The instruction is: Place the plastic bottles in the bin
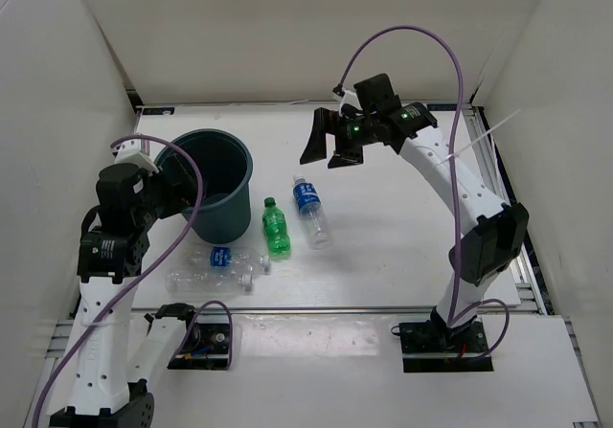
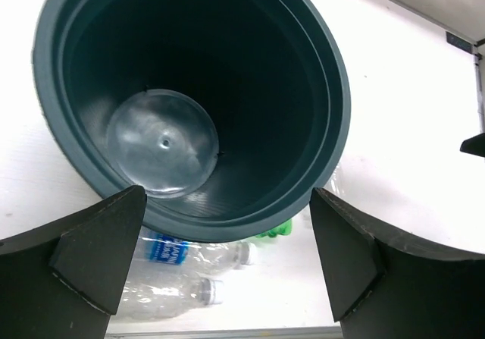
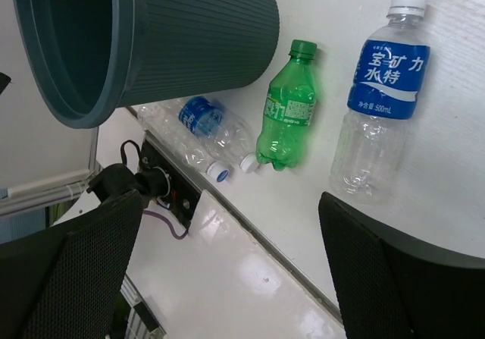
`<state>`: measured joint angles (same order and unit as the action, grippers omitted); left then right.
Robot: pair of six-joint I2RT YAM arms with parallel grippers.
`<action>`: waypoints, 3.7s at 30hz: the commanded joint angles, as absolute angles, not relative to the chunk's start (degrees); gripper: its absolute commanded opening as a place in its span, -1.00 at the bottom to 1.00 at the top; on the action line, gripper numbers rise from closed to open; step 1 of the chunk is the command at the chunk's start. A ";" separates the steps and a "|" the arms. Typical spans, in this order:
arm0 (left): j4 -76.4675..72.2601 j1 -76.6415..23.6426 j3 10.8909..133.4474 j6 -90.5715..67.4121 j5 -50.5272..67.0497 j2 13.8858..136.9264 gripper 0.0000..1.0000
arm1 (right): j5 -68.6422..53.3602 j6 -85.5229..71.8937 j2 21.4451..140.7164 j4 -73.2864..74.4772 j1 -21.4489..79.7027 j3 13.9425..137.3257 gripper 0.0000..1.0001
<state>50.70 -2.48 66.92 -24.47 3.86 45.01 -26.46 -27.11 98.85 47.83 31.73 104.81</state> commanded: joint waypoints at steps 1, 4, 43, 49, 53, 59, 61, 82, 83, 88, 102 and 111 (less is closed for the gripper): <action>50.35 -2.20 68.64 -20.58 1.50 43.86 1.00 | -30.05 -27.07 101.24 45.70 31.82 107.58 1.00; 52.29 -2.20 69.17 -19.78 -1.22 43.86 1.00 | -29.54 -26.37 102.91 46.23 31.82 107.58 1.00; 58.10 -2.20 68.38 -18.11 -4.83 44.30 1.00 | -18.19 -18.98 124.54 46.32 34.72 98.70 0.30; 58.62 -2.20 67.85 -18.63 -5.36 43.77 1.00 | -18.19 -19.60 118.05 46.32 33.66 98.70 0.02; 58.62 -2.20 68.46 -19.86 -7.20 43.24 1.00 | -18.72 -21.61 113.48 48.07 33.13 102.38 -0.18; 58.62 -2.20 70.66 -20.91 -13.61 41.48 1.00 | -19.42 -26.18 107.75 49.92 33.13 115.64 -0.54; 58.62 -2.20 71.19 -21.44 -16.51 40.88 1.00 | -22.31 -27.77 107.75 49.92 33.13 124.16 -0.54; 69.43 -2.20 74.18 -28.12 -23.64 44.82 1.00 | -11.95 -21.97 119.53 29.00 53.61 143.27 0.01; 69.43 -2.20 74.18 -29.43 -23.64 44.82 1.00 | -11.95 -21.97 120.14 29.00 54.31 142.74 0.22; 69.43 -2.20 73.04 -33.30 -23.12 44.13 1.00 | -5.66 -19.35 115.16 30.94 54.84 142.57 1.00; 66.09 -2.20 67.06 -37.97 -23.29 40.69 1.00 | 5.28 -22.50 94.59 33.40 47.56 110.59 1.00; 67.41 -2.20 64.78 -39.73 -23.82 40.17 1.00 | -13.79 -24.34 97.72 33.05 43.69 92.20 1.00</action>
<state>67.37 -2.37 65.52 -38.72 -22.96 40.93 -6.81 -22.63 96.60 33.34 44.31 93.36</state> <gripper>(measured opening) 1.000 0.998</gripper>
